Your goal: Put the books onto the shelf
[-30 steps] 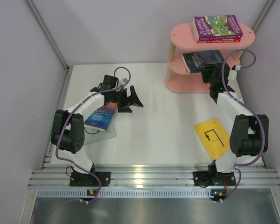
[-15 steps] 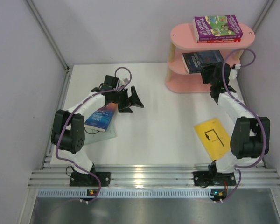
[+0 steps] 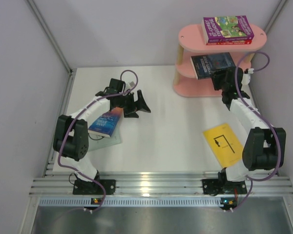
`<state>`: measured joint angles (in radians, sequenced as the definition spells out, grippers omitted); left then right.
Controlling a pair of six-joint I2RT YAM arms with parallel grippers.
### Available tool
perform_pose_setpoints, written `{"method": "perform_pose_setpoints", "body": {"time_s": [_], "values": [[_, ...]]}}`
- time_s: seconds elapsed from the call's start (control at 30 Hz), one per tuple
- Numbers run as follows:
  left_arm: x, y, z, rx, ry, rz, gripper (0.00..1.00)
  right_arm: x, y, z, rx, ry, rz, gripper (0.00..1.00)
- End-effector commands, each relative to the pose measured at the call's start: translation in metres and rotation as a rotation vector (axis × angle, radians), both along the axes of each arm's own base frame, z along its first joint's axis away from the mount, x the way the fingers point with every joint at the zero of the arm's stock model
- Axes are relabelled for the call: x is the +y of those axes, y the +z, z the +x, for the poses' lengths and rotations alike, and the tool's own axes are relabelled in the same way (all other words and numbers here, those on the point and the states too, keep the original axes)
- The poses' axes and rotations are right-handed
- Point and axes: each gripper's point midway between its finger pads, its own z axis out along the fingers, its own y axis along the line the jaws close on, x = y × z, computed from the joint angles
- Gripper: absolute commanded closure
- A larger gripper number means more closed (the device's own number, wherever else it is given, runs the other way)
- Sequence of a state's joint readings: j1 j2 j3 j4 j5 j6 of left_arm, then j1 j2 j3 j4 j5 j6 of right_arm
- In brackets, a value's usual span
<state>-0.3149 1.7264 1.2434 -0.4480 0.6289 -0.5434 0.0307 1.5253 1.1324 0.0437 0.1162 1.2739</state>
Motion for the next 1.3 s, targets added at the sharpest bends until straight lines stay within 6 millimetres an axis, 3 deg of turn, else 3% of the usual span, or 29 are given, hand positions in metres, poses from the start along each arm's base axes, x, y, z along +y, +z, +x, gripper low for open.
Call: {"method": "perform_pose_setpoints", "body": {"time_s": [0.0, 0.4, 0.43, 0.63, 1.1, 1.27], "values": [[-0.002, 0.029, 0.005, -0.093, -0.009, -0.018, 0.02, -0.01, 0.025, -0.005, -0.064, -0.032, -0.019, 0.52], [-0.002, 0.028, 0.005, -0.092, -0.013, -0.012, 0.02, -0.015, 0.003, -0.003, -0.015, -0.043, -0.009, 0.57], [-0.002, 0.027, 0.005, -0.091, -0.014, -0.013, 0.02, -0.031, 0.001, -0.001, -0.012, -0.075, -0.009, 0.57], [-0.002, 0.024, 0.005, -0.084, -0.013, -0.009, 0.02, -0.035, -0.004, 0.001, -0.001, -0.084, -0.005, 0.64], [-0.001, 0.024, 0.003, -0.095, -0.023, -0.001, 0.02, -0.036, -0.004, 0.009, -0.02, -0.105, 0.031, 0.68], [-0.002, 0.028, 0.003, -0.1, -0.021, -0.013, 0.02, -0.035, -0.004, 0.01, -0.044, -0.114, 0.072, 0.85]]}}
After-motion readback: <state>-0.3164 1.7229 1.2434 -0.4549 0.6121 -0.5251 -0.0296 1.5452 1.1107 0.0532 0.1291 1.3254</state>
